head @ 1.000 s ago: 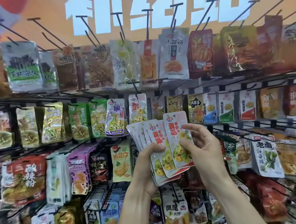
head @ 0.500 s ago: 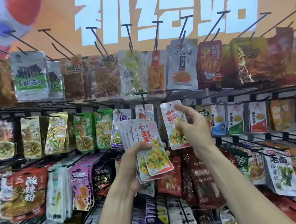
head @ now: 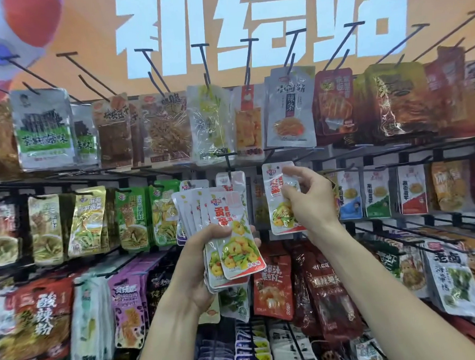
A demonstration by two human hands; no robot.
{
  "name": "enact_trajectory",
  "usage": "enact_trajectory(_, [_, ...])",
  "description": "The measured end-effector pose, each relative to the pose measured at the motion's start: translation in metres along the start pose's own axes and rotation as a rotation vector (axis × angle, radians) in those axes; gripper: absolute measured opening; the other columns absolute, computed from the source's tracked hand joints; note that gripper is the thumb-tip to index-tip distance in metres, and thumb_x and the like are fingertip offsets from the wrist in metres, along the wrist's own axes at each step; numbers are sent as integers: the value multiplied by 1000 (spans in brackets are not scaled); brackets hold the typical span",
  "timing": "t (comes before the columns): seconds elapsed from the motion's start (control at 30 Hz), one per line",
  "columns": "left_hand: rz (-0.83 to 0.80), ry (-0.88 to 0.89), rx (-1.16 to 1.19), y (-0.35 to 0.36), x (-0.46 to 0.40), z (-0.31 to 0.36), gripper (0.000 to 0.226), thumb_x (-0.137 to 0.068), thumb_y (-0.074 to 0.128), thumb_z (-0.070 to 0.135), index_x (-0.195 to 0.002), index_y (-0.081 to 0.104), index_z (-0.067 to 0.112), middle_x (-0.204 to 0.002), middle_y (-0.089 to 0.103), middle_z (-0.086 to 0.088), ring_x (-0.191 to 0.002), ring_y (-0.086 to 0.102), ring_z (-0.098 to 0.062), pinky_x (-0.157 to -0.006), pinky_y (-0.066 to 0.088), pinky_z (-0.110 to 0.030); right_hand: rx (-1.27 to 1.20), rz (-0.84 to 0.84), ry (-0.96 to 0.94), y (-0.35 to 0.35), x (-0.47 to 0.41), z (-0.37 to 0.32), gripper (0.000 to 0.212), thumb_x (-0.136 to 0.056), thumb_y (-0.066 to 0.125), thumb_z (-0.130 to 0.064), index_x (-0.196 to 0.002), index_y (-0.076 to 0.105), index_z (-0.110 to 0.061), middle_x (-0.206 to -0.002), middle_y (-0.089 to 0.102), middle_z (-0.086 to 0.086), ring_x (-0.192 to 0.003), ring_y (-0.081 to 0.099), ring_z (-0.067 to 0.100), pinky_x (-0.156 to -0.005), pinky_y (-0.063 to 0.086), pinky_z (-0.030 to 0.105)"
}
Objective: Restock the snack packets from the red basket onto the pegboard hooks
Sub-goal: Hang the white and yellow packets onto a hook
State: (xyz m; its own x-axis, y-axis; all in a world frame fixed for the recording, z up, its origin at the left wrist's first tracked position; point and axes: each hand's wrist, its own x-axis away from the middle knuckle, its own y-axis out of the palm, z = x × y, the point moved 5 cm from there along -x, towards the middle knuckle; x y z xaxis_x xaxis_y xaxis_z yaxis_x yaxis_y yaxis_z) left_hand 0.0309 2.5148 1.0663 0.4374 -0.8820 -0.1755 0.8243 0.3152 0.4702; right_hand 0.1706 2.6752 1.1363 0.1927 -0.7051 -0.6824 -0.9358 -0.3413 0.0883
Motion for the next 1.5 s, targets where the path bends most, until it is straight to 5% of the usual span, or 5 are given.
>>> enact_trajectory(0.17, [-10,-29,15,6,2,1,63,-74,72,11,-133,62,-6,-122,71,-32,-99,77,-41,-63,64,-46,-21,-36,41,3,0,-2,43,-99,64,-3,-131,67,-31,-129,62,9,-57,51,14,-48,46,25])
enact_trajectory(0.63, [58,76,-13,-35,6,23,54,-70,73,17,-120,69,-3,-118,72,-34,-92,76,-41,-83,59,-48,-66,-183,-46,63,14,-25,44,-95,68,-4,-134,67,-26,-122,65,-22,-101,57,-18,-86,48,6])
enact_trajectory(1.03, [34,85,-12,-50,12,39,30,-86,62,10,-108,78,-4,-123,71,-32,-101,72,-41,-85,63,-50,300,-115,-82,94,11,-26,45,-97,66,-11,-142,63,-15,-142,64,-2,-135,56,17,-118,40,34])
enact_trajectory(1.33, [-26,56,-37,-45,5,40,27,-85,67,10,-111,68,2,-98,74,-18,-78,74,-32,-67,65,-40,510,-58,-95,97,20,-1,36,-99,67,-34,-134,67,-26,-117,46,-2,-122,51,23,-94,33,26])
enact_trajectory(1.5, [-49,5,-67,-38,-4,25,44,-78,75,13,-119,69,-2,-103,74,-22,-81,74,-36,-69,64,-43,-30,-196,164,89,64,-7,37,-85,82,-46,-114,70,-25,-106,70,-6,-95,67,5,-72,52,23])
